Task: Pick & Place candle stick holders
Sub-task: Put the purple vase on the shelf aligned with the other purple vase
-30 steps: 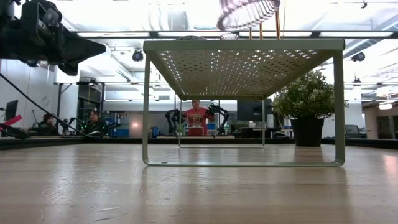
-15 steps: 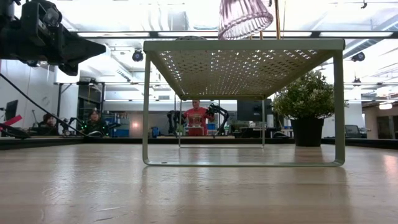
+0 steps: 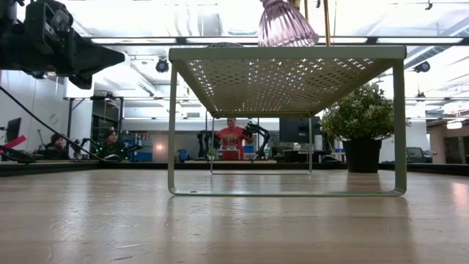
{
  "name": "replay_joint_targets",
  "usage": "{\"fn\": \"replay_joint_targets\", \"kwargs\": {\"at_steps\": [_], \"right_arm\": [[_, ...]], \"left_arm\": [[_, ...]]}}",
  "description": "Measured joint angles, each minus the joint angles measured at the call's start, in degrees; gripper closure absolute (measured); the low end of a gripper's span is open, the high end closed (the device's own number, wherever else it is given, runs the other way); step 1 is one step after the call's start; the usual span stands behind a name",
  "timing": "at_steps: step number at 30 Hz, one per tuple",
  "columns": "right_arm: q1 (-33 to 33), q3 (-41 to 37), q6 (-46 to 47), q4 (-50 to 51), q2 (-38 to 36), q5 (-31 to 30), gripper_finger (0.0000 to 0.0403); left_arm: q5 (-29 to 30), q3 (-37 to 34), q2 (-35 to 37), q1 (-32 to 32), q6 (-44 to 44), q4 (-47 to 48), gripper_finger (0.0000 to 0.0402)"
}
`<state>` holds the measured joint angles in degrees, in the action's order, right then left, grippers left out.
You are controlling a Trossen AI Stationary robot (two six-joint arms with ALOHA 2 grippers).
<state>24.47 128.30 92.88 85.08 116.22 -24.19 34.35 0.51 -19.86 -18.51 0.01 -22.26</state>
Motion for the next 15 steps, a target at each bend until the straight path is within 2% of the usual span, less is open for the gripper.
{"fn": "replay_joint_targets", "kwargs": {"at_steps": [15], "right_arm": [[-0.7, -1.6, 0.0, -0.6, 0.1, -0.3, 0.0394]], "left_arm": [[0.0, 0.0, 0.0, 0.0, 0.0, 0.0, 0.0386]]}}
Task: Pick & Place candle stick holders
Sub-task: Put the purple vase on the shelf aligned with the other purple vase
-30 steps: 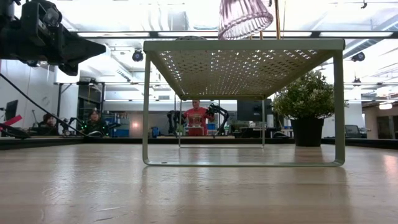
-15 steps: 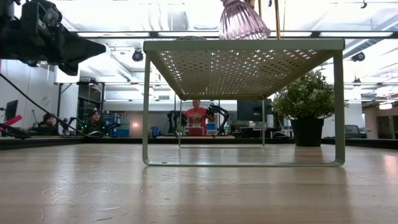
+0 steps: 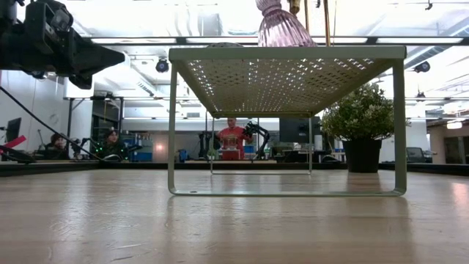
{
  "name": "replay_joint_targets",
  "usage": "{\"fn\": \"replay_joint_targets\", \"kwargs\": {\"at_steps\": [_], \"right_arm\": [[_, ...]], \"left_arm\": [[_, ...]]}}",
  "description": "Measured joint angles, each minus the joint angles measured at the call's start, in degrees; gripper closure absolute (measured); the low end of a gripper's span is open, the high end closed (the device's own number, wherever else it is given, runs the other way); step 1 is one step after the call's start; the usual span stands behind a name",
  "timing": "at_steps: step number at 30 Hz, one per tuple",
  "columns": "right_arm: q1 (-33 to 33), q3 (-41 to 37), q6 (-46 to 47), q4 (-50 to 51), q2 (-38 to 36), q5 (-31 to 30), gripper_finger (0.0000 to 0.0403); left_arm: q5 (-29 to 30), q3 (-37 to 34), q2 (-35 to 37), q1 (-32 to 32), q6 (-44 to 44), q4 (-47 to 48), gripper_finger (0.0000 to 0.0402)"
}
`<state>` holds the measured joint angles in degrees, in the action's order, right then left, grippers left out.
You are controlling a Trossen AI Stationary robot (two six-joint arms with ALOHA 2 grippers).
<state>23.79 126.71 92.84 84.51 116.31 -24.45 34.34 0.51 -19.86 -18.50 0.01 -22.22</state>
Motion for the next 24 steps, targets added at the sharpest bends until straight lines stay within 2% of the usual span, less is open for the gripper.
{"fn": "replay_joint_targets", "kwargs": {"at_steps": [12, 24], "right_arm": [[0.0, -0.8, -0.1, -0.1, 0.0, 0.0, 0.0393], [0.1, -0.9, -2.3, 0.2, 0.0, 0.3, 0.0357]], "left_arm": [[0.0, 0.0, 0.0, 0.0, 0.0, 0.0, 0.0387], [0.0, 0.0, 0.0, 0.0, 0.0, 0.0, 0.0386]]}}
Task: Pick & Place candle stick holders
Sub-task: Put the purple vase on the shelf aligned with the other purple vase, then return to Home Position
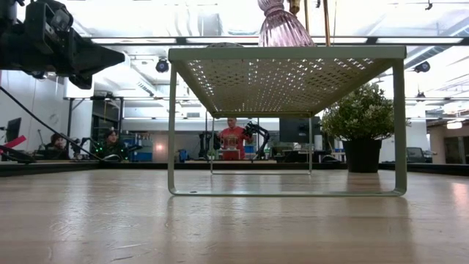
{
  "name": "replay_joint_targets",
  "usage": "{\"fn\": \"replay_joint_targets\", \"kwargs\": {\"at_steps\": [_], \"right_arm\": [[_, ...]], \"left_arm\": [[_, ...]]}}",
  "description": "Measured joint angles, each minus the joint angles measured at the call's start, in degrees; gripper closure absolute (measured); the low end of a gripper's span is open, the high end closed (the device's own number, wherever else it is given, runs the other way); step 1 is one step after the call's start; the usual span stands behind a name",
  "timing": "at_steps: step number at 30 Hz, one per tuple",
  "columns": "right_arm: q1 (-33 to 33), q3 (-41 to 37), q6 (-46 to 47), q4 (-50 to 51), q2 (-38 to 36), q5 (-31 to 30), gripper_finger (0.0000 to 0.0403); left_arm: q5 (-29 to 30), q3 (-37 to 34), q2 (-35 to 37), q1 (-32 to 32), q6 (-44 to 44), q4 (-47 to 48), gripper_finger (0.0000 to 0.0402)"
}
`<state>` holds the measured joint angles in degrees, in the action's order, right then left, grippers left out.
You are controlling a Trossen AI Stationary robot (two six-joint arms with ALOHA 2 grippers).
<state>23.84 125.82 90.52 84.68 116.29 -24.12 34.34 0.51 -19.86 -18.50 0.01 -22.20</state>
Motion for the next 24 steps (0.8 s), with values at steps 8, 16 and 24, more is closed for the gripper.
{"fn": "replay_joint_targets", "kwargs": {"at_steps": [8, 16, 24], "right_arm": [[0.0, -0.1, 0.3, 2.5, 0.0, 0.2, 0.0336], [0.2, -0.1, 0.6, 2.6, 0.1, -0.7, 0.031], [0.6, -0.1, 1.0, 4.1, 0.1, -1.9, 0.0307]], "left_arm": [[0.0, 0.0, 0.0, 0.0, 0.0, 0.0, 0.0386], [0.0, 0.0, 0.0, 0.0, 0.0, 0.0, 0.0387], [0.0, 0.0, 0.0, 0.0, 0.0, 0.0, 0.0386]]}}
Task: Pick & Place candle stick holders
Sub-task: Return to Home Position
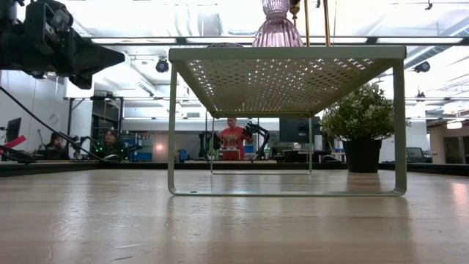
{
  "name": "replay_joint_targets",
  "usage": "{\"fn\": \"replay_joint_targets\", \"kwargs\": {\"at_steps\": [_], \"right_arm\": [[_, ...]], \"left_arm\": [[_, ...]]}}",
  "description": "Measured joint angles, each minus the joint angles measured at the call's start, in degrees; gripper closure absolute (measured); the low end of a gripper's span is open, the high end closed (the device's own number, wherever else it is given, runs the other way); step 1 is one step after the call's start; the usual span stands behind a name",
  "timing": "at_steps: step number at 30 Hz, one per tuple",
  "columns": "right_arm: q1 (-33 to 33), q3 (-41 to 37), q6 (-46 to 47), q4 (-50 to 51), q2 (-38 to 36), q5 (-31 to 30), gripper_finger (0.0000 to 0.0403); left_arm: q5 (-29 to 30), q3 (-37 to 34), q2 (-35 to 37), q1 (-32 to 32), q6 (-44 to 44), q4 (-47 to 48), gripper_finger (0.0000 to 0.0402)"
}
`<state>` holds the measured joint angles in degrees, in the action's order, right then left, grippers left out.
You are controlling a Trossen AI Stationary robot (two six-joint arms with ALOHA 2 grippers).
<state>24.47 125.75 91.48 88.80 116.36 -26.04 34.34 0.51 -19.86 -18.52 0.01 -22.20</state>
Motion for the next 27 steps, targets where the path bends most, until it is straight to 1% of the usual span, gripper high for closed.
{"fn": "replay_joint_targets", "kwargs": {"at_steps": [5, 12, 18, 21, 23, 27], "right_arm": [[0.8, 0.0, -0.1, 0.0, 0.0, -1.1, 0.031], [2.3, 0.1, 0.0, 0.4, -0.2, -1.6, 0.0326], [5.0, 2.3, -1.4, 0.5, -0.6, -4.5, 0.0351], [6.8, 3.6, -2.0, 0.8, -0.8, -8.4, 0.0372], [7.8, 4.5, -4.5, 0.9, -0.8, -11.2, 0.0388], [10.2, 5.9, -15.8, -0.4, -1.1, -16.6, 0.0394]], "left_arm": [[0.0, 0.0, 0.0, 0.0, 0.0, 0.0, 0.0385], [0.0, 0.0, 0.0, 0.0, 0.0, 0.0, 0.0388], [0.0, 0.0, 0.0, 0.0, 0.0, 0.0, 0.0388], [0.0, 0.0, 0.0, 0.0, 0.0, 0.0, 0.0387], [0.0, 0.0, 0.0, 0.0, 0.0, 0.0, 0.0388], [0.0, 0.0, 0.0, 0.0, 0.0, 0.0, 0.0387]]}}
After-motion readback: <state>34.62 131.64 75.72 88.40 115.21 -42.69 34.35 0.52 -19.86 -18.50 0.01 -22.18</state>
